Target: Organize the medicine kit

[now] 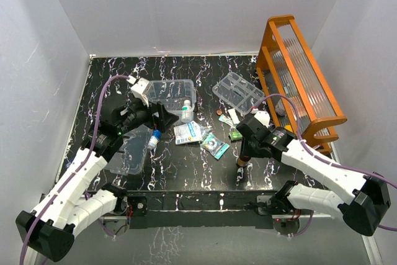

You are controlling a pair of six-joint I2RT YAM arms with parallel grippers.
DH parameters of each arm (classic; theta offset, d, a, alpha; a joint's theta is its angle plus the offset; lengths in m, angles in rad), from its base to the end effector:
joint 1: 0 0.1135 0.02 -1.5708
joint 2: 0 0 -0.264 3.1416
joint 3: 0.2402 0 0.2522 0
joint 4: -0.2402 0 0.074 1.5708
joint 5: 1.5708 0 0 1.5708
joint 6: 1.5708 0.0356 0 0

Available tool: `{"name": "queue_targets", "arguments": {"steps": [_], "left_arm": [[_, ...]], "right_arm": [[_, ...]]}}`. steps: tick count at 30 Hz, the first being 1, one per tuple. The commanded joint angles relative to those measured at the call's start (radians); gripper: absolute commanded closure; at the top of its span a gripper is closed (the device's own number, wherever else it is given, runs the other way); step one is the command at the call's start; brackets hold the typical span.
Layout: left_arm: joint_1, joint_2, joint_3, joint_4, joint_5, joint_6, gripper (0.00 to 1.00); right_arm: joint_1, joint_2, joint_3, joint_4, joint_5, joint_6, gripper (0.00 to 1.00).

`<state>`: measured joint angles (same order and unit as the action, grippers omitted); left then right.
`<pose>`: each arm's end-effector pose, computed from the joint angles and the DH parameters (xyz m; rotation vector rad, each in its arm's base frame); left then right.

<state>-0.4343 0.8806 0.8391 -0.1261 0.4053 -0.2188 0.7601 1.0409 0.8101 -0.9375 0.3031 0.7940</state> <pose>0.1795 -0.0987 0.3491 0.4963 1.7280 -0.8249 0.1385 0.1170 0.2443 0.1272 2.6428 0.0903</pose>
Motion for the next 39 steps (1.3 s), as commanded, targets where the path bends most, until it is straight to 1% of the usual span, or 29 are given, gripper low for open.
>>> {"name": "queue_targets", "arguments": {"steps": [1,3,7,10,13,14,16,19,23,26,30,34,37,39], "left_arm": [[-0.001,-0.013,-0.049,0.141,0.202,-0.014,0.12],[-0.001,-0.018,-0.068,0.173,0.275,-0.020,0.12],[-0.001,-0.021,-0.083,0.179,0.402,-0.025,0.13],[-0.001,-0.016,-0.082,0.166,0.498,-0.038,0.14],[-0.001,0.005,-0.083,0.170,0.595,-0.044,0.12],[-0.002,0.018,-0.073,0.157,0.627,-0.028,0.12],[-0.001,0.058,-0.030,0.068,0.678,0.010,0.12],[-0.001,0.103,0.010,0.015,0.760,0.028,0.15],[-0.002,0.107,-0.013,0.051,0.755,-0.002,0.18],[-0.004,0.111,-0.032,0.094,0.772,-0.052,0.21],[-0.008,0.120,-0.034,0.082,0.766,-0.067,0.27],[-0.010,0.120,-0.033,0.015,0.734,-0.013,0.28],[-0.010,0.125,-0.025,-0.042,0.756,0.028,0.29],[-0.012,0.127,-0.028,-0.071,0.772,0.057,0.32]], "right_arm": [[0.003,-0.008,0.110,0.141,-0.197,-0.204,0.88],[0.003,0.003,0.138,0.173,-0.289,-0.270,0.89],[0.004,0.040,0.196,0.245,-0.458,-0.371,0.90],[0.004,0.066,0.237,0.318,-0.605,-0.416,0.91],[0.003,0.087,0.273,0.390,-0.717,-0.434,0.91],[0.003,0.093,0.290,0.414,-0.744,-0.441,0.91],[0.003,0.106,0.311,0.462,-0.790,-0.447,0.91],[0.003,0.132,0.334,0.516,-0.846,-0.452,0.91],[0.003,0.161,0.349,0.536,-0.911,-0.457,0.91],[0.003,0.165,0.349,0.574,-0.965,-0.451,0.91],[0.002,0.180,0.359,0.611,-1.023,-0.441,0.92],[0.004,0.198,0.385,0.610,-1.040,-0.449,0.92],[0.003,0.204,0.396,0.610,-1.044,-0.459,0.92],[0.003,0.212,0.406,0.609,-1.055,-0.461,0.93]]}}
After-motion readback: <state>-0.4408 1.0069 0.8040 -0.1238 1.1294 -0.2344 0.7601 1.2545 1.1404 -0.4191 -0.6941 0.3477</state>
